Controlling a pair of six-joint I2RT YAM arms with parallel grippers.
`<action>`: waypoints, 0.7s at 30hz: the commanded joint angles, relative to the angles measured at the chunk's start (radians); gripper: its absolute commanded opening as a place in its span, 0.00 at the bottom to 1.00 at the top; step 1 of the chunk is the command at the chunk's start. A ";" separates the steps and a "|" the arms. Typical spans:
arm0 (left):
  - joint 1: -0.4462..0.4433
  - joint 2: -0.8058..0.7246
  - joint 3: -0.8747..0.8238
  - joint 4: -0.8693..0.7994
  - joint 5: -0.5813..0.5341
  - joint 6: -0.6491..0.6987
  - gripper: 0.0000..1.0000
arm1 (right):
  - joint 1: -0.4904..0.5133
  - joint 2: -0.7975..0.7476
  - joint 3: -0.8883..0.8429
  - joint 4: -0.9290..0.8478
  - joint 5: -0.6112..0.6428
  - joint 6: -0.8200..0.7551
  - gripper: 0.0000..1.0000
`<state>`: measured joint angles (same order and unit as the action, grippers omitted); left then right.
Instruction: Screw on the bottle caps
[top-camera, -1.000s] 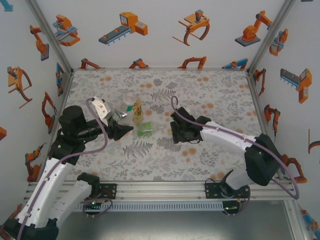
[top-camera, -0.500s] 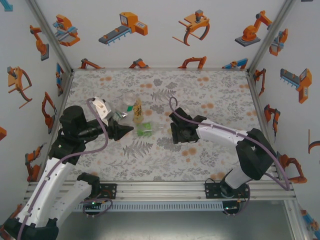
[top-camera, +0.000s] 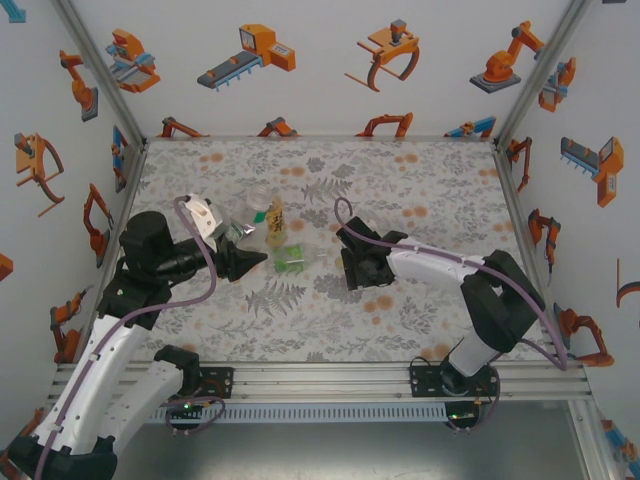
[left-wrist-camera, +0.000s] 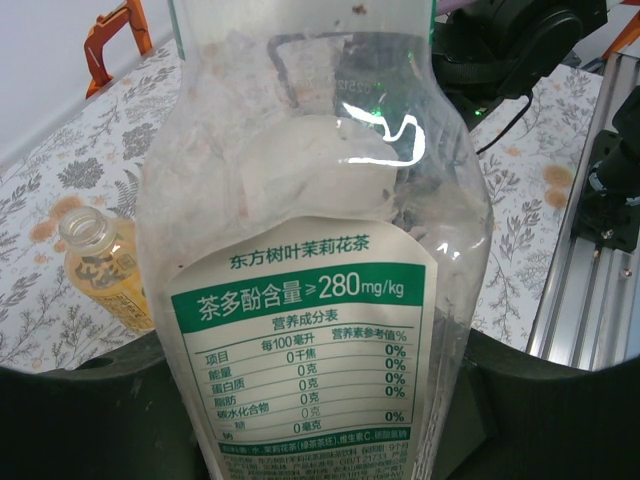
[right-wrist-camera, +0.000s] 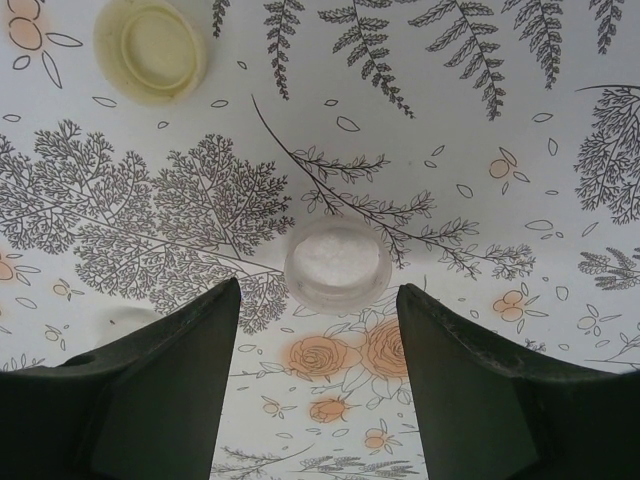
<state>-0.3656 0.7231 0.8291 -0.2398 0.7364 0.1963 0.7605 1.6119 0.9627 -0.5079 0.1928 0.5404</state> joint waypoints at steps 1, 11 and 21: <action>0.005 -0.011 -0.005 0.027 0.009 -0.005 0.00 | -0.004 0.015 0.039 0.006 0.019 -0.022 0.60; 0.006 -0.015 -0.006 0.027 0.002 -0.002 0.00 | -0.004 0.024 0.055 0.022 0.006 -0.028 0.60; 0.006 -0.030 -0.015 0.032 -0.032 -0.003 0.00 | -0.004 0.047 0.051 0.016 0.015 -0.026 0.60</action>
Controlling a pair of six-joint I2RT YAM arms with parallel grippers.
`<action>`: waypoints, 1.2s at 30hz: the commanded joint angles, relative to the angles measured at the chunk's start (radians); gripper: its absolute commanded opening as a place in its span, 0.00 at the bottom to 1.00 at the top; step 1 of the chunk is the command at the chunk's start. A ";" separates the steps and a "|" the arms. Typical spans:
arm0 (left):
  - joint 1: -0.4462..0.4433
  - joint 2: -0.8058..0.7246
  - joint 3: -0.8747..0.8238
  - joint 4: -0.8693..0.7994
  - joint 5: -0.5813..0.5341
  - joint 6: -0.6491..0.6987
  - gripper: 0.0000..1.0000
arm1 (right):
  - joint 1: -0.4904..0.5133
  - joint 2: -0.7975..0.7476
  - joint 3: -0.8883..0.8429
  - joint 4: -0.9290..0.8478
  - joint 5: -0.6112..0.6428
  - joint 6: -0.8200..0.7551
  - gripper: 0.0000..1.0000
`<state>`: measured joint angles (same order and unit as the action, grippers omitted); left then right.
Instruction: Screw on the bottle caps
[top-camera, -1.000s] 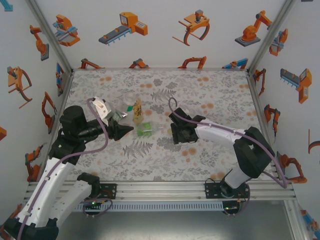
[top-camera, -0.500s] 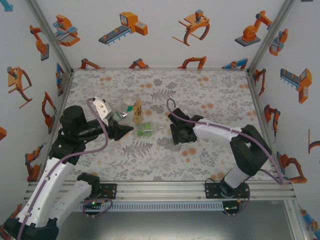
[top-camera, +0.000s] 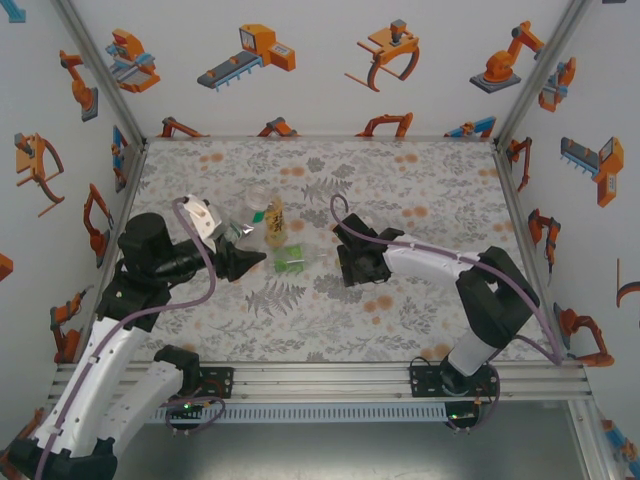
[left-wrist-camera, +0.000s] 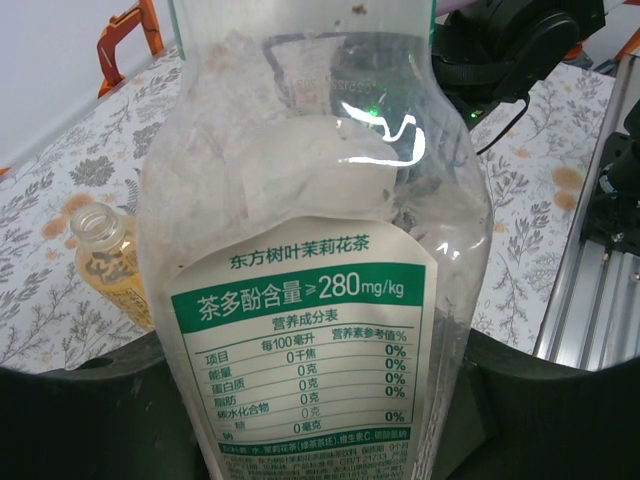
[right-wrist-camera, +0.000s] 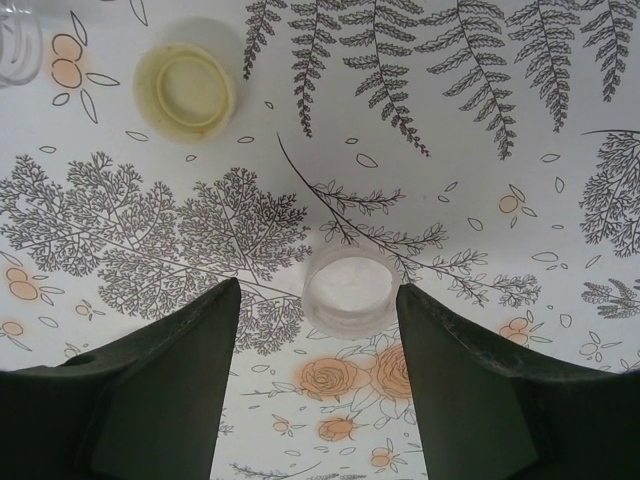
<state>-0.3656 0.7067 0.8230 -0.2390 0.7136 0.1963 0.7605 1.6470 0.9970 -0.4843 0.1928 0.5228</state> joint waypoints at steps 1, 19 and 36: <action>0.006 -0.014 -0.008 0.032 -0.009 -0.004 0.00 | -0.004 0.013 0.018 -0.009 0.017 -0.009 0.60; 0.005 -0.032 -0.018 0.041 -0.021 -0.003 0.01 | -0.004 0.046 0.008 -0.023 0.042 -0.006 0.58; 0.006 -0.002 -0.011 0.036 -0.019 -0.008 0.03 | -0.042 0.043 -0.040 0.015 -0.030 0.041 0.36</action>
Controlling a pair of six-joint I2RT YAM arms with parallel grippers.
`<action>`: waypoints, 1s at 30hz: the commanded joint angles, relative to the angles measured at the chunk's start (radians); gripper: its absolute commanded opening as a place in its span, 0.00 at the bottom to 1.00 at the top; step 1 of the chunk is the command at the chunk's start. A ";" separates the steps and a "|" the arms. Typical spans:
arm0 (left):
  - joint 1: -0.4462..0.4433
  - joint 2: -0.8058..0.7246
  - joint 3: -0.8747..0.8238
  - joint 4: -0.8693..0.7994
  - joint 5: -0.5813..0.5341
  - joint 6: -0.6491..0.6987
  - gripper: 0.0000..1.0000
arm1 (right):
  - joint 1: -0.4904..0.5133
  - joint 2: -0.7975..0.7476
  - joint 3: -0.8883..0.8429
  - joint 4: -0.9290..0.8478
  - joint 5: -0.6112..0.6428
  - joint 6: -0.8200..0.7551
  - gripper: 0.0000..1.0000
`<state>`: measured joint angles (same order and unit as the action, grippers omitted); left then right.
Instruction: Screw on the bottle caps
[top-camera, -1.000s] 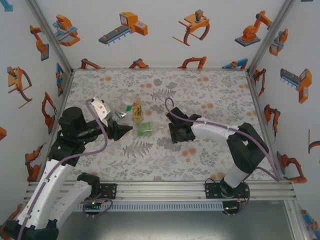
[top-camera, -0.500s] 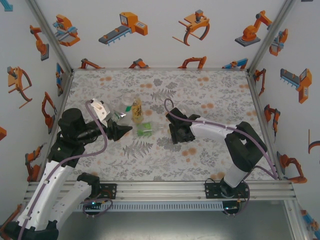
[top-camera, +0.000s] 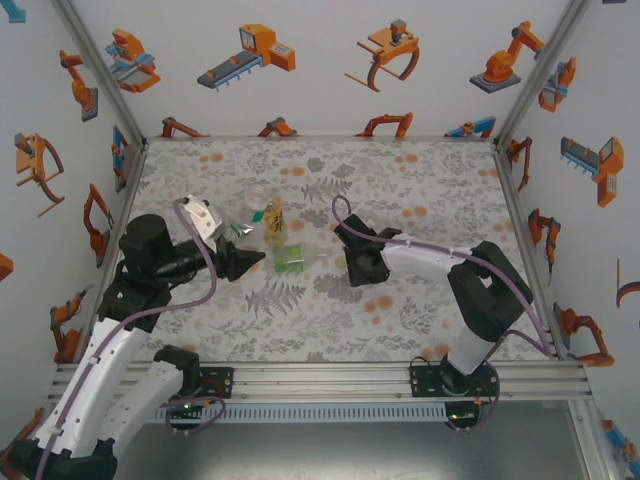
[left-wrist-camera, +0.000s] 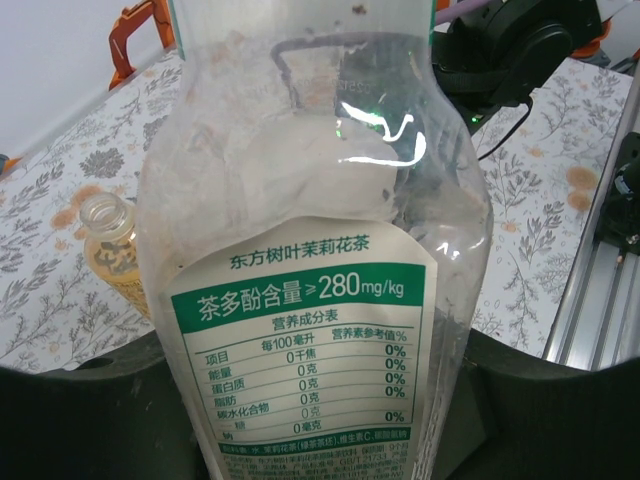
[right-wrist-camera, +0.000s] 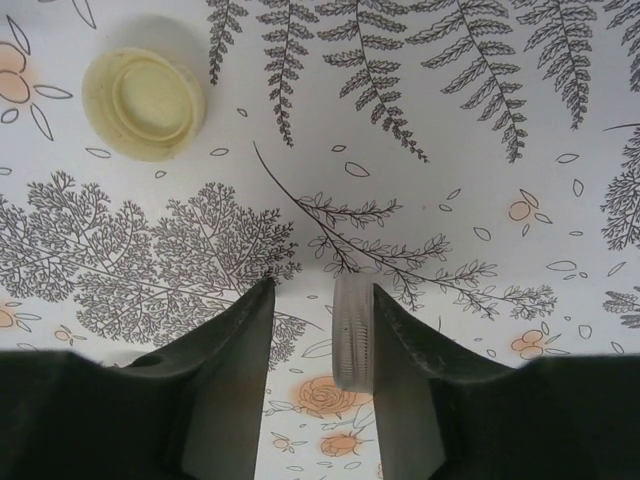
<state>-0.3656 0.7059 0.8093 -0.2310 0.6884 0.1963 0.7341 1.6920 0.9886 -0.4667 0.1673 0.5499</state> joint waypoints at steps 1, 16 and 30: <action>0.006 0.000 0.003 0.028 0.006 -0.008 0.03 | -0.021 -0.009 -0.037 0.007 -0.015 0.015 0.33; 0.006 0.018 0.004 0.027 0.010 -0.009 0.03 | -0.190 -0.124 -0.231 0.401 -0.436 0.129 0.17; 0.005 0.033 -0.001 0.048 0.012 -0.024 0.03 | -0.265 -0.139 -0.302 0.295 -0.353 0.091 0.35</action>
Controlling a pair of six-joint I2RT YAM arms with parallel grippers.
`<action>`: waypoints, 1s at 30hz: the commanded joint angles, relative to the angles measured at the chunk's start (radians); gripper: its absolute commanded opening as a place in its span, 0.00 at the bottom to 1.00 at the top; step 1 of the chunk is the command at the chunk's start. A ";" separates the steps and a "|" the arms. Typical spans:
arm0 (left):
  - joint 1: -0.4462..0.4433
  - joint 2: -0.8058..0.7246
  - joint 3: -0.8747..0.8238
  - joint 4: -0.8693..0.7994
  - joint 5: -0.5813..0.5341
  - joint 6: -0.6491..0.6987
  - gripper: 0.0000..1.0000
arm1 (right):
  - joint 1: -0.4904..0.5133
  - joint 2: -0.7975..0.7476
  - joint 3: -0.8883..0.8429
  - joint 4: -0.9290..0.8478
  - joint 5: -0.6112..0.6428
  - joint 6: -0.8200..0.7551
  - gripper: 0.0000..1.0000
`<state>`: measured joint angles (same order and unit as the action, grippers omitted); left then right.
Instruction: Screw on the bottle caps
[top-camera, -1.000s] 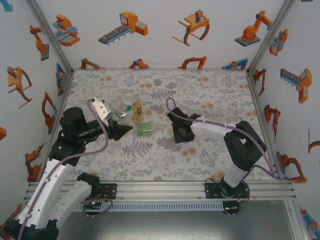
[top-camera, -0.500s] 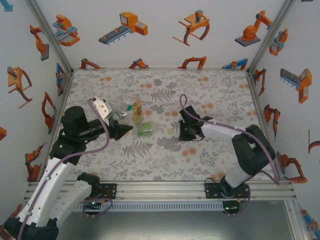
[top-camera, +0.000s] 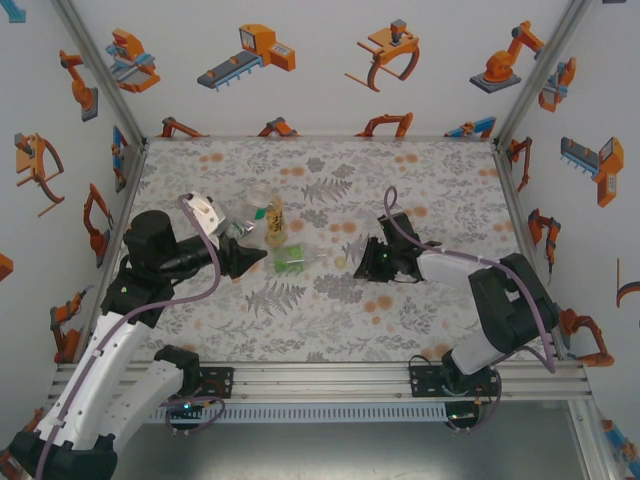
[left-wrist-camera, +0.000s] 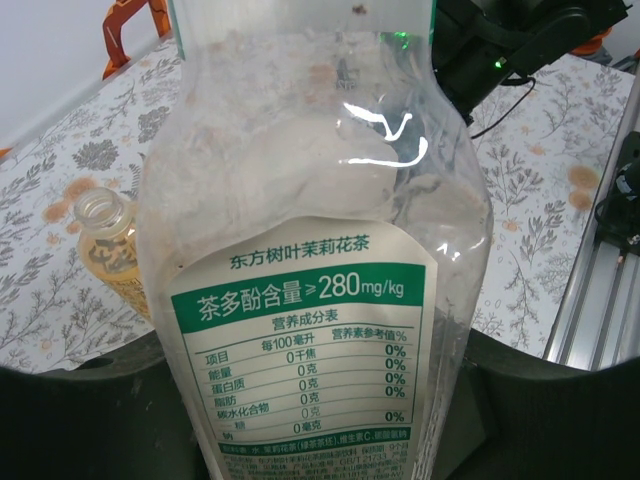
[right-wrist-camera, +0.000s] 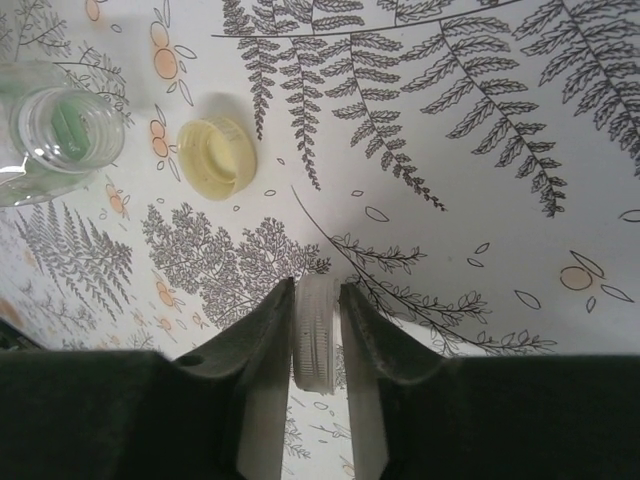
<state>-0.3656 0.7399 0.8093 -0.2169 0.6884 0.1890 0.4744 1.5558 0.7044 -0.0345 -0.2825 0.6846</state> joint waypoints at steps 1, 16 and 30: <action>0.006 -0.001 -0.001 0.034 0.012 -0.018 0.03 | -0.005 -0.005 -0.012 -0.149 0.105 -0.050 0.37; 0.006 -0.003 -0.002 0.032 0.010 -0.017 0.03 | 0.009 0.073 0.141 -0.343 0.174 -0.133 0.52; 0.006 -0.011 -0.002 0.026 0.008 -0.016 0.03 | 0.154 0.193 0.316 -0.520 0.401 -0.175 0.54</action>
<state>-0.3656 0.7399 0.8093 -0.2165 0.6884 0.1886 0.5957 1.7004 1.0035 -0.4465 -0.0006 0.5354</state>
